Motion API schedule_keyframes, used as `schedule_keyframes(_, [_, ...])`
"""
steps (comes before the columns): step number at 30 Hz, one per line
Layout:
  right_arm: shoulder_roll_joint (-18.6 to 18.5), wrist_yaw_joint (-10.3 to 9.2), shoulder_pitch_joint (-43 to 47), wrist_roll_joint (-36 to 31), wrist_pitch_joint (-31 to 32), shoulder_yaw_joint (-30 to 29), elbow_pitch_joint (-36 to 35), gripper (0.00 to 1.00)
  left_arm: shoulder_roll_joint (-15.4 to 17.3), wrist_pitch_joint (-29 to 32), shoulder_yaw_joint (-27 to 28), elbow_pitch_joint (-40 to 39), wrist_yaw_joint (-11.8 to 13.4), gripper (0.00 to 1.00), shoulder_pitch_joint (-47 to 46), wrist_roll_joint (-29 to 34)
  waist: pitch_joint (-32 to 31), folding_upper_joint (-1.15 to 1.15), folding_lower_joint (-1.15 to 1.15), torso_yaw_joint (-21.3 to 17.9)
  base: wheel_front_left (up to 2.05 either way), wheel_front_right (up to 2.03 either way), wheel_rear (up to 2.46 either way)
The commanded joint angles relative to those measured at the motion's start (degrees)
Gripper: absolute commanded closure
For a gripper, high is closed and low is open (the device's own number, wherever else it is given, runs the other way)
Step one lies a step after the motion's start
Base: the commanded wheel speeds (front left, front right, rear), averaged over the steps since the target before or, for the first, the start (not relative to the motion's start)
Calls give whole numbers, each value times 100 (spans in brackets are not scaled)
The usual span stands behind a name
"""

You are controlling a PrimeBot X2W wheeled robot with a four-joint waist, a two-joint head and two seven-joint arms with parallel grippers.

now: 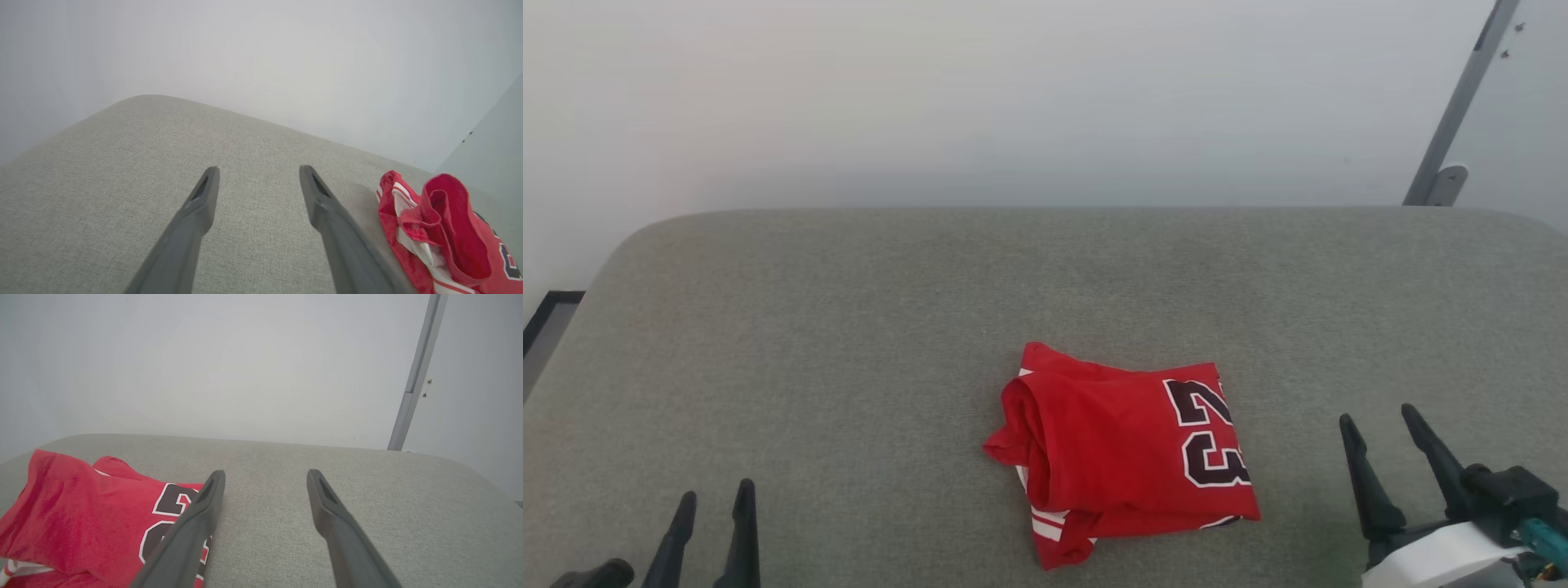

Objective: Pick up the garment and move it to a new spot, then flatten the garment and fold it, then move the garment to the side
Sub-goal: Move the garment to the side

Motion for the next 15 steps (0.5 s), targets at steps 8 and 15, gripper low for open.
schedule_keyframes(8, [-313,-6,-352,519,219,740,537,0,22,-25,-190,8,-13,0,-50,-28,79,0,0,250,0,0,0])
schedule_keyframes(15, [-744,-6,-975,1250,1373,1425,816,0,45,-26,-400,25,-13,0,-141,-96,199,0,0,488,0,0,0])
